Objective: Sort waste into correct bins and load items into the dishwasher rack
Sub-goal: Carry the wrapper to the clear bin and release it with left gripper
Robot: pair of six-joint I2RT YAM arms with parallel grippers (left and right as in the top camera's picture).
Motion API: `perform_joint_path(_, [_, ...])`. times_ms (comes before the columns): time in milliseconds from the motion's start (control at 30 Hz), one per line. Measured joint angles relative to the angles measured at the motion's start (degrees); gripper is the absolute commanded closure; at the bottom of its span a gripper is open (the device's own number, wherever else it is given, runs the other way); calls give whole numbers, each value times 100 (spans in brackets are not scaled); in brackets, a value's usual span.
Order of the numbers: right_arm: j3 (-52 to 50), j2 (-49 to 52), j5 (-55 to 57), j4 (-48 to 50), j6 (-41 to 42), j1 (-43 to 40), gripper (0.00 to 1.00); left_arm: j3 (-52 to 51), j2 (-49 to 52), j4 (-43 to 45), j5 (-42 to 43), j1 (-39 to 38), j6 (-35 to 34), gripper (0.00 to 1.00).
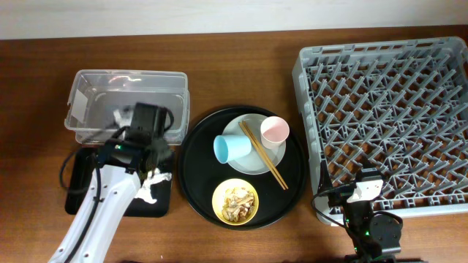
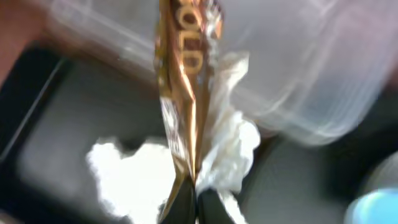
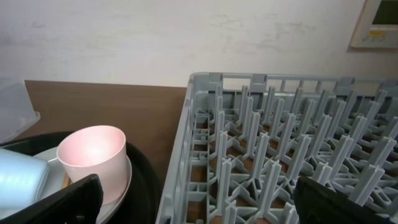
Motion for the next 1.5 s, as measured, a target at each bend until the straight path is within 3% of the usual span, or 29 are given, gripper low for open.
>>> perform_joint_path(133, [0,0,0,0,2,0,1,133,24,1432,153,0,280,100])
perform_joint_path(300, [0,0,0,0,4,0,1,151,420,2159,203,0,389,96])
perform_joint_path(333, [0,0,0,0,0,0,1,151,581,2291,201,0,400,82])
perform_joint_path(367, [0,0,0,0,2,0,1,151,802,2479,203,0,442,60])
perform_joint_path(400, [0,0,0,0,4,0,1,151,988,2623,201,0,518,51])
perform_joint_path(533, [0,0,0,0,4,0,1,151,1381,2837,203,0,734,40])
perform_joint_path(600, [0,0,0,0,0,0,1,151,1379,2918,199,0,855,40])
perform_joint_path(733, [0,0,0,0,4,0,1,162,1298,2645,203,0,1047,62])
perform_joint_path(867, [0,-2,0,0,2,0,1,330,634,748,216,0,1095,61])
perform_joint_path(967, [0,0,0,0,4,0,1,509,-57,-866,225,0,647,60])
perform_joint_path(1033, [0,0,0,0,0,0,1,516,-514,-1513,216,0,315,55])
perform_joint_path(1100, [0,0,0,0,2,0,1,527,-719,-1823,221,0,-46,45])
perform_joint_path(1267, [0,0,0,0,2,0,2,-42,-695,-1578,332,0,-990,41])
perform_joint_path(1500, [0,0,0,0,2,0,1,-1283,-658,-173,398,0,-1862,41])
